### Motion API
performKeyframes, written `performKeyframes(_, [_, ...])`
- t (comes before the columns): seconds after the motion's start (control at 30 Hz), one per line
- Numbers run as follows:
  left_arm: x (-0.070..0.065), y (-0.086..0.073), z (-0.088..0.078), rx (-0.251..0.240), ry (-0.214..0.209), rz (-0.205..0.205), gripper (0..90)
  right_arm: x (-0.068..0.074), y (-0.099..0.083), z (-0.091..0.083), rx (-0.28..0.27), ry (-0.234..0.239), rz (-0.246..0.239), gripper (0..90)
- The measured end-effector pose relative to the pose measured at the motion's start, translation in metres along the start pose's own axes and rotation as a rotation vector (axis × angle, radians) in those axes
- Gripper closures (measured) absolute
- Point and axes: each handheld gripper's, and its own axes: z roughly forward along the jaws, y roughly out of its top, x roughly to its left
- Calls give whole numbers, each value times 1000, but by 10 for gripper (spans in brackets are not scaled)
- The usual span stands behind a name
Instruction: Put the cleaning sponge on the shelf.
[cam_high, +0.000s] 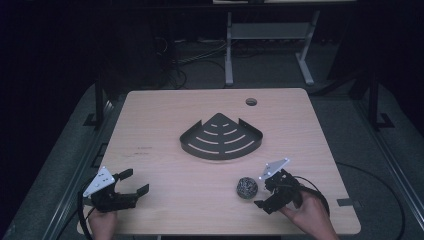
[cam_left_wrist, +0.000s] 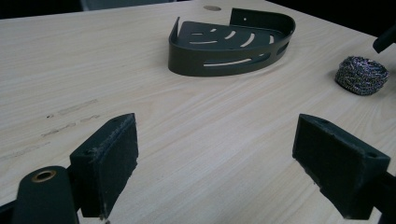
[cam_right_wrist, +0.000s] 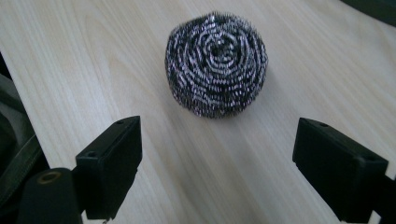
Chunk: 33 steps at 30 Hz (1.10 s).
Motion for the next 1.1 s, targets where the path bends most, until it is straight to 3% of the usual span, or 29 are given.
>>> performKeyframes(0.63, [1, 0, -1, -6, 2, -4, 137, -2, 30, 15, 42, 25, -53, 155])
performKeyframes(1.1, [1, 1, -2, -11, 2, -5, 137, -5, 39, 28, 79, 37, -53, 155])
